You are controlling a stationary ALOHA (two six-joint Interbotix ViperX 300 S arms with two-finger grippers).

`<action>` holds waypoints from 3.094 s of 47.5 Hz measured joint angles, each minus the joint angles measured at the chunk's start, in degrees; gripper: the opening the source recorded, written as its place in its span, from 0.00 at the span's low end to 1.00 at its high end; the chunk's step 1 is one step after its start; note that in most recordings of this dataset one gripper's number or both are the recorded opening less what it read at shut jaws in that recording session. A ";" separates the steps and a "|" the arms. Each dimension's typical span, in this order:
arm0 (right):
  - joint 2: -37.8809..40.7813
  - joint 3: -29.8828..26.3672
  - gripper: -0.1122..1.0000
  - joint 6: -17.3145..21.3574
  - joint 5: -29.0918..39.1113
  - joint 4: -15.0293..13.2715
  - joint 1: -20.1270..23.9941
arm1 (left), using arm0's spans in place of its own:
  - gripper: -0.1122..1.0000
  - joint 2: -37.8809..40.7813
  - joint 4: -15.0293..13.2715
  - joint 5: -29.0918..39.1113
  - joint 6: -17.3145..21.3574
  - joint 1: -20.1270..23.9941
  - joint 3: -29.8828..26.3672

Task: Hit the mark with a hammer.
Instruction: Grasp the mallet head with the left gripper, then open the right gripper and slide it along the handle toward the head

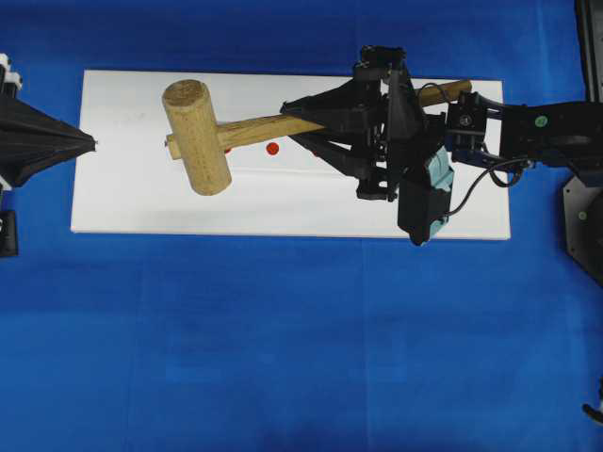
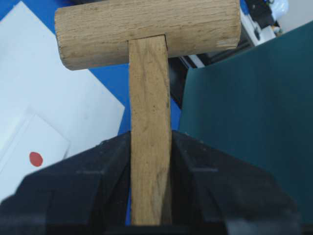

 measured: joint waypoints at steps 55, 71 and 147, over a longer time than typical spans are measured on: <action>0.00 -0.88 0.18 -0.18 -0.79 0.00 0.44 | 0.94 14.50 -0.09 -11.78 -14.94 5.71 -2.55; 0.09 -0.88 0.18 -0.26 -0.97 0.09 0.44 | 0.94 28.21 -0.09 -16.26 -14.94 5.71 -9.67; -3.52 -3.34 0.94 4.92 14.94 13.10 0.97 | 0.51 30.85 -0.09 -10.72 -10.02 5.80 -12.39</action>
